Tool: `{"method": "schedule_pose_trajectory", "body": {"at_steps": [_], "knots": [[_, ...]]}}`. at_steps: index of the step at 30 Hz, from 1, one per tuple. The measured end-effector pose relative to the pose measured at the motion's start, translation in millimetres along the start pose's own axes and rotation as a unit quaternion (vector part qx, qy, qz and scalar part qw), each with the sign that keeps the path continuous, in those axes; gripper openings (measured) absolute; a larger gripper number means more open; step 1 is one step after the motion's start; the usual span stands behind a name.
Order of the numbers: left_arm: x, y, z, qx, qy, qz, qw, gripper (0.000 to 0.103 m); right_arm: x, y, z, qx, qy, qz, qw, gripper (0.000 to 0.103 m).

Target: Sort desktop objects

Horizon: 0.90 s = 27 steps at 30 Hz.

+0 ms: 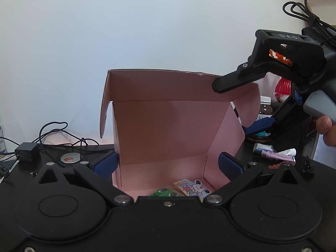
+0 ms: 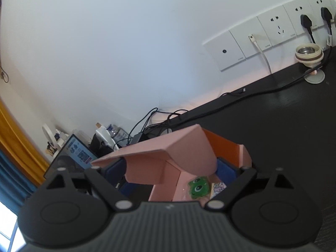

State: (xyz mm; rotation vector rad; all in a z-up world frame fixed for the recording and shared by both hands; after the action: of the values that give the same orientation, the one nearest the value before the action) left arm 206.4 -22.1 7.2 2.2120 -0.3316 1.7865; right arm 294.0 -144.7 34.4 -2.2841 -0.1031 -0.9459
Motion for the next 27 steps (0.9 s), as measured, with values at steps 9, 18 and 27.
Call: {"method": "schedule_pose_trajectory", "body": {"at_steps": [9, 18, 27], "knots": [[-13.2, 3.3, 4.5, -0.006, -0.036, -0.011, 0.9993, 0.103, -13.2, 11.0, 8.2, -0.014, -0.003, 0.003, 1.000, 0.091], [-23.1, -4.8, -17.1, 0.005, -0.056, -0.030, 0.9980, 0.103, -16.8, 18.5, -10.8, -0.044, 0.016, -0.026, 0.999, 0.091], [8.3, -21.7, -67.1, 0.056, 0.025, -0.009, 0.9981, 0.103, -6.5, -12.8, -58.7, -0.060, 0.091, -0.121, 0.987, 0.091]]}}
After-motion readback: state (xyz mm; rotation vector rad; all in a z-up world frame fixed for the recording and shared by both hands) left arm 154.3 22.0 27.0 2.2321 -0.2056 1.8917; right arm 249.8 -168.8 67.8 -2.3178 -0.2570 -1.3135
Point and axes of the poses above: each gripper's, at about its wrist camera, not at the fingertips, and z roughly the way its jaws point, y to its right, x to its top, the point moved 9 cm from there along z, roughly the way its jaws point, and after that the axes turned 9 degrees about -x, right-handed, at the moved point
